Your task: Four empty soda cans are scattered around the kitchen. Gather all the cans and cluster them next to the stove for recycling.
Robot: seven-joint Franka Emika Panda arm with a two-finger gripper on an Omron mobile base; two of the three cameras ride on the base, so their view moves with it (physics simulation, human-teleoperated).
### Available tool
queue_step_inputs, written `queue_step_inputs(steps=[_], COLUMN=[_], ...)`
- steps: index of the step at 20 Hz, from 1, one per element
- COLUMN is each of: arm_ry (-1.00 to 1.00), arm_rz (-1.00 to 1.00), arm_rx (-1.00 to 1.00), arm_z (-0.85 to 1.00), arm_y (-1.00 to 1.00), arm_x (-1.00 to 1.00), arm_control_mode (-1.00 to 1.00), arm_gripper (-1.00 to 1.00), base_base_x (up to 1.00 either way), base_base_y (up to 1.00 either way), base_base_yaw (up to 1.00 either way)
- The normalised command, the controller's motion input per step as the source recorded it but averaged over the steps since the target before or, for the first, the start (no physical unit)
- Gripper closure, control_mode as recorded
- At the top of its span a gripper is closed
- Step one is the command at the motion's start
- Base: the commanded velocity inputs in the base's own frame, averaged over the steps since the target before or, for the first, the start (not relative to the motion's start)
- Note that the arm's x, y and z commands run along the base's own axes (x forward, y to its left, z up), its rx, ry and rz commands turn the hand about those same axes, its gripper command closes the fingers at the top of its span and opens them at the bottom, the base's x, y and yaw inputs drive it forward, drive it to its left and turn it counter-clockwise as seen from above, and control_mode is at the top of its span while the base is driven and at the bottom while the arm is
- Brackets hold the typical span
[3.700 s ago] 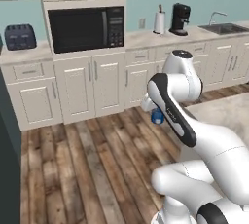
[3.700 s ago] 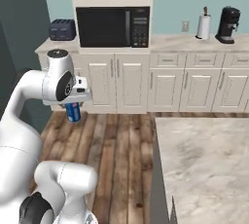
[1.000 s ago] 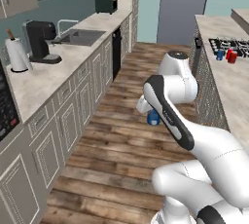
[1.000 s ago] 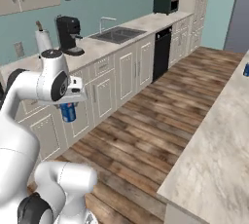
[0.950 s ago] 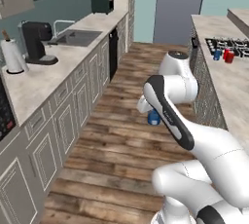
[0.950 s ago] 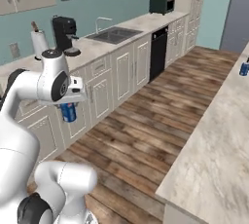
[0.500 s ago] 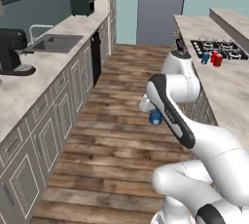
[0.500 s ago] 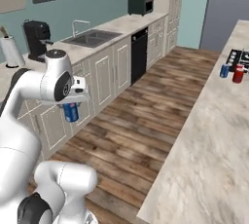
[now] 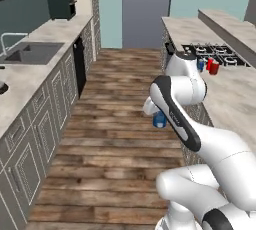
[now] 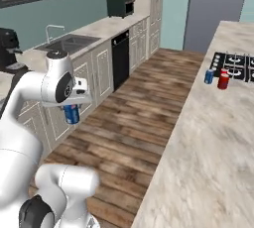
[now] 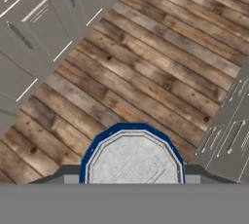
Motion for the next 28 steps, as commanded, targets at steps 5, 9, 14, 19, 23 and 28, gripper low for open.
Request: queue_step_inputs(steps=[5, 9, 14, 19, 23, 28], arm_ry=[0.0, 0.0, 0.0, 0.0, 0.0, 0.0], arm_rz=[0.0, 0.0, 0.0, 0.0, 0.0, 0.0], arm_rx=[0.0, 0.0, 0.0, 0.0, 0.0, 0.0], arm_z=[0.0, 0.0, 0.0, 0.0, 0.0, 0.0], arm_y=[0.0, 0.0, 0.0, 0.0, 0.0, 0.0], arm_x=[0.0, 0.0, 0.0, 0.0, 0.0, 0.0], arm_control_mode=[1.0, 1.0, 1.0, 1.0, 1.0, 1.0], arm_gripper=[1.0, 1.0, 1.0, 1.0, 1.0, 1.0], base_base_x=[0.54, 0.54, 0.53, 0.52, 0.52, 0.53], base_base_y=[0.27, 0.29, 0.37, 0.44, 0.45, 0.43], base_base_yaw=[-0.44, -0.44, -0.28, -0.16, -0.14, -0.17])
